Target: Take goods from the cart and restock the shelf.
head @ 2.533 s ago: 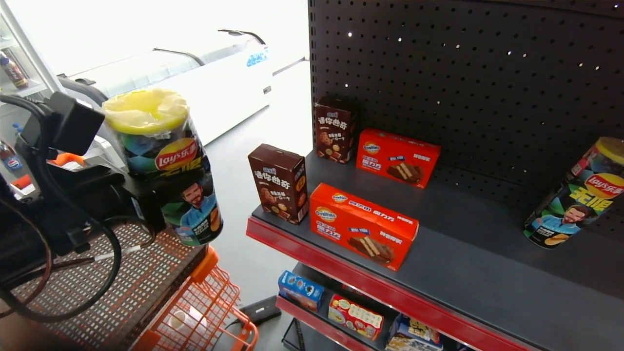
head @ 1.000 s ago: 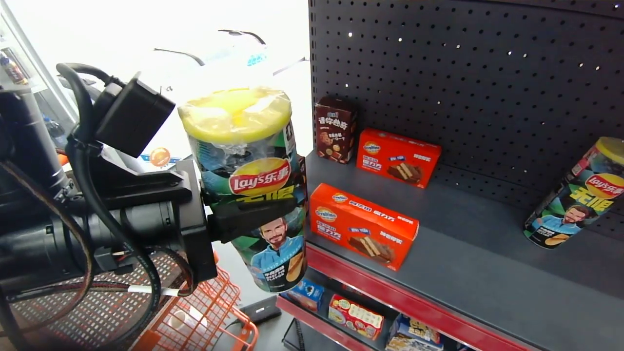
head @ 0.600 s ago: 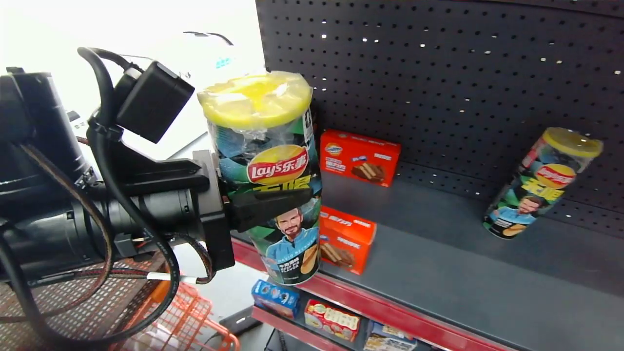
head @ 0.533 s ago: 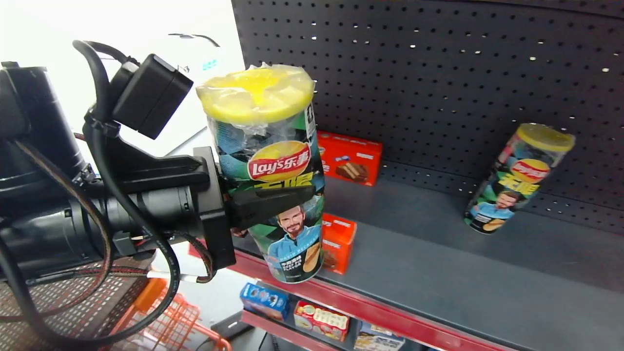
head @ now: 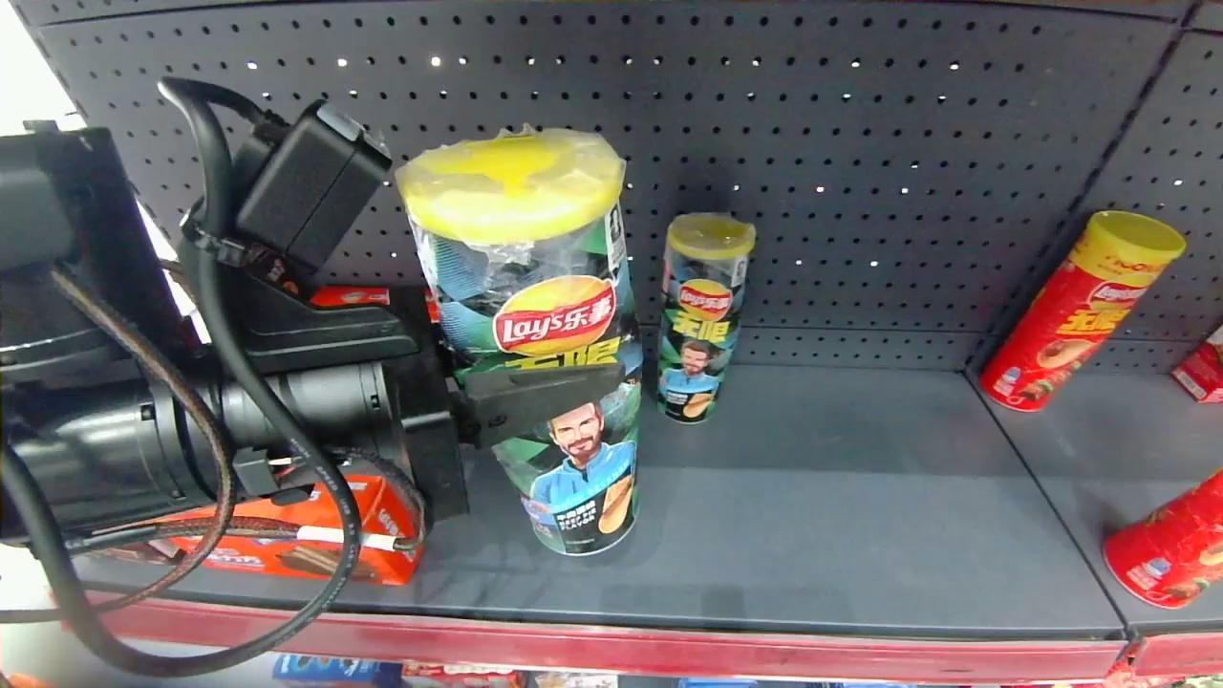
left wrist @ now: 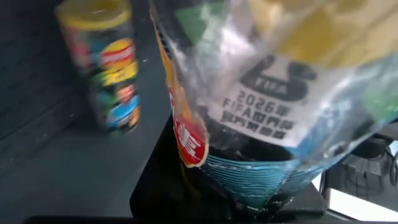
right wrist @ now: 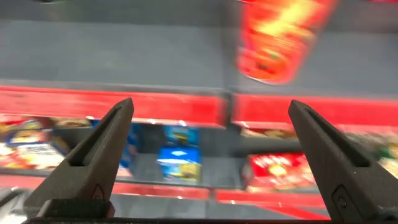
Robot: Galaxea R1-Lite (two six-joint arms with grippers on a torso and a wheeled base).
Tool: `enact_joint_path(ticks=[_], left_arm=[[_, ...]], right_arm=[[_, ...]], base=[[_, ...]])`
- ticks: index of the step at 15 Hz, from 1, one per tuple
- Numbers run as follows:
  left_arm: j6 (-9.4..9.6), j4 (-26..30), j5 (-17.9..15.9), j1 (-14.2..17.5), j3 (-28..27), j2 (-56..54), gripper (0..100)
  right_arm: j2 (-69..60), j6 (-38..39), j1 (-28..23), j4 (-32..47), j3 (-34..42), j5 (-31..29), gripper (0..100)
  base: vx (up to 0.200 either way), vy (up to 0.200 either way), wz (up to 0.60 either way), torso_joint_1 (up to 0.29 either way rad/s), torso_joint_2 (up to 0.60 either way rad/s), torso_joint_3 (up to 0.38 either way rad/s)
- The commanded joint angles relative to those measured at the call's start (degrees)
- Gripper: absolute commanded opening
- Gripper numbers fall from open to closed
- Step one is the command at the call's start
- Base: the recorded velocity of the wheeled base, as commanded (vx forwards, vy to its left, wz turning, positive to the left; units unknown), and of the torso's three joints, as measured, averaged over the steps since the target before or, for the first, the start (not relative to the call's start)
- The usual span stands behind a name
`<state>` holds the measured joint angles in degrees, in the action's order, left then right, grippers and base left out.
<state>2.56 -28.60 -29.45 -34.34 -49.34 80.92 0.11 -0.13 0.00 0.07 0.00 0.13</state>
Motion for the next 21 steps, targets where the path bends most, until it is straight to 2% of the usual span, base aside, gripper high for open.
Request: enact_joint_path(ticks=[1, 10, 14, 15, 16, 17, 19, 21], left_arm=[[-0.01, -0.1, 0.0, 0.2, 0.3, -0.1, 0], [0.08, -0.1, 0.0, 0.8, 0.6, -0.2, 0], [0.08, -0.6, 0.4, 1.1, 3.6, -0.5, 0], [0.08, -1.7, 0.5, 1.3, 5.0, -0.8, 0], [-0.01, -3.8, 0.5, 2.3, 5.7, -0.9, 0], [-0.01, -4.8, 0.4, 2.9, 6.4, -0.9, 0], [-0.01, -5.0, 0.5, 4.0, 6.0, -0.8, 0], [0.08, -5.1, 0.4, 4.2, 6.9, -0.8, 0]], right_arm=[[0.1, 0.0, 0.0, 0.0, 0.0, 0.0, 100], [0.0, 0.0, 0.0, -0.1, 0.0, 0.0, 100], [1.1, -0.4, 0.4, 0.1, -0.1, 0.3, 100], [1.4, -0.4, 0.5, -0.2, -1.5, 1.4, 100], [10.3, 1.6, 1.2, 1.2, -14.0, 5.0, 100], [16.6, 2.6, 2.0, 3.6, -17.4, 7.2, 100], [20.3, 1.9, 4.8, 3.8, -21.8, 13.8, 100], [29.5, -4.6, 8.1, 2.9, -25.9, 19.4, 100]], base=[[0.0, 0.0, 0.0, 0.0, 0.0, 0.0], [0.0, 0.0, 0.0, 0.0, 0.0, 0.0], [0.0, 0.0, 0.0, 0.0, 0.0, 0.0], [0.0, 0.0, 0.0, 0.0, 0.0, 0.0], [0.0, 0.0, 0.0, 0.0, 0.0, 0.0], [0.0, 0.0, 0.0, 0.0, 0.0, 0.0], [0.0, 0.0, 0.0, 0.0, 0.0, 0.0], [0.0, 0.0, 0.0, 0.0, 0.0, 0.0]])
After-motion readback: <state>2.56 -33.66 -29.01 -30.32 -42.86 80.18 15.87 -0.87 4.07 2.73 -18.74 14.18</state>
